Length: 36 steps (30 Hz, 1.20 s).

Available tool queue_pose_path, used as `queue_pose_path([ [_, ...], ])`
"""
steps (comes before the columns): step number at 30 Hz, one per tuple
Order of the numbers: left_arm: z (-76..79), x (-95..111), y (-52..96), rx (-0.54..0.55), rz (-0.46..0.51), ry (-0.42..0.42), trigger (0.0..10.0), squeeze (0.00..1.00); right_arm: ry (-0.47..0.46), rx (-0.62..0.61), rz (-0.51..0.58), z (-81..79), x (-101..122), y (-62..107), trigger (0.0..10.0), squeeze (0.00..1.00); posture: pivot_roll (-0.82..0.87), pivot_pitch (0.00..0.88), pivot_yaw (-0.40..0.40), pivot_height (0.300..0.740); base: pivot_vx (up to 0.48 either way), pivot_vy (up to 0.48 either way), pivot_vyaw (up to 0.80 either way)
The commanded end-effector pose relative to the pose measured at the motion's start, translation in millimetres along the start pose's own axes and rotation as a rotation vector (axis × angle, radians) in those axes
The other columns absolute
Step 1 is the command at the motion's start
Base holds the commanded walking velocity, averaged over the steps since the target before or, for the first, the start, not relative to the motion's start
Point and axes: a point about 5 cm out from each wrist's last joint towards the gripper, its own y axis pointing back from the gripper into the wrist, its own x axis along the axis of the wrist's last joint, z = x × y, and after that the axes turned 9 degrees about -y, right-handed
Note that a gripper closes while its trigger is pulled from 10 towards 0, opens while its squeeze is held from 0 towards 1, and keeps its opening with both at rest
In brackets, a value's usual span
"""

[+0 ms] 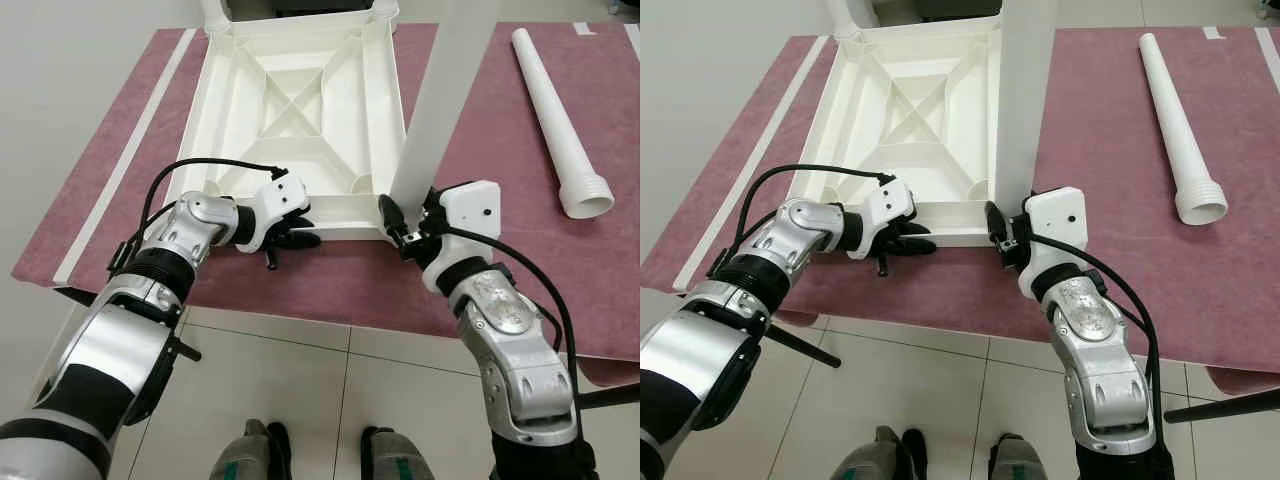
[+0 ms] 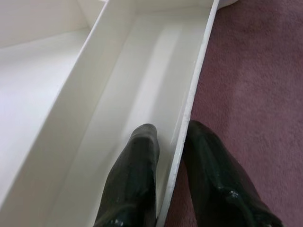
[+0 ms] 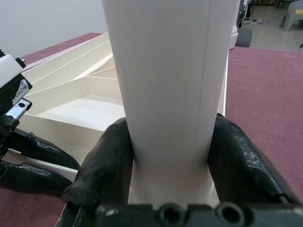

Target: Building children table

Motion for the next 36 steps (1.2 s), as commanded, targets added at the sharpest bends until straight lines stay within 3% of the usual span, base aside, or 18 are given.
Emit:
queue_pose_path([
  [1,2.5,15.3,-8.8,0.005,0.11,0.051,10.0,0.0,0.015,-0.003,0.035,-0.3,4.8,-4.9,10.0,0.0,-0.14,0.185,0.158,0.74,0.0,0.0,0.0],
  [7,7.9,18.0,-13.8,-0.015,0.072,0.029,10.0,0.0,0.028,-0.021,0.052,2.9,7.2,-9.7,10.0,0.0,-0.13,0.175,0.169,0.74,0.0,0.0,0.0],
  [10,23.1,8.5,-1.2,-0.046,0.022,0.033,10.0,0.0,0.082,-0.068,0.053,10.2,4.6,-10.1,10.0,0.0,-0.13,0.168,0.192,0.74,0.0,0.0,0.0],
  [18,39.8,0.1,9.1,-0.016,-0.006,0.085,10.0,0.0,0.133,-0.119,0.026,16.5,-2.5,-10.6,10.0,0.0,-0.12,0.162,0.189,0.74,0.0,0.0,0.0],
  [20,43.4,-7.5,4.8,0.087,-0.038,0.143,10.0,0.0,0.119,-0.152,-0.025,26.3,-8.4,-11.2,10.0,0.0,-0.11,0.153,0.175,0.74,0.0,0.0,0.0],
  [23,43.0,-10.5,1.7,0.122,-0.057,0.15,10.0,0.0,0.091,-0.15,-0.03,29.7,-7.6,-10.6,10.0,0.0,-0.11,0.151,0.169,0.74,0.0,0.0,0.0],
  [26,43.1,-19.2,-7.0,0.182,-0.12,0.154,10.0,0.0,0.042,-0.113,-0.041,39.6,-7.2,1.6,10.0,0.0,-0.13,0.148,0.167,0.74,0.0,0.0,0.0],
  [36,44.2,-20.2,-2.0,0.219,-0.169,0.154,10.0,0.0,0.007,-0.086,-0.116,47.1,-17.5,17.6,10.0,0.0,-0.15,0.154,0.182,0.74,0.0,0.0,0.0],
])
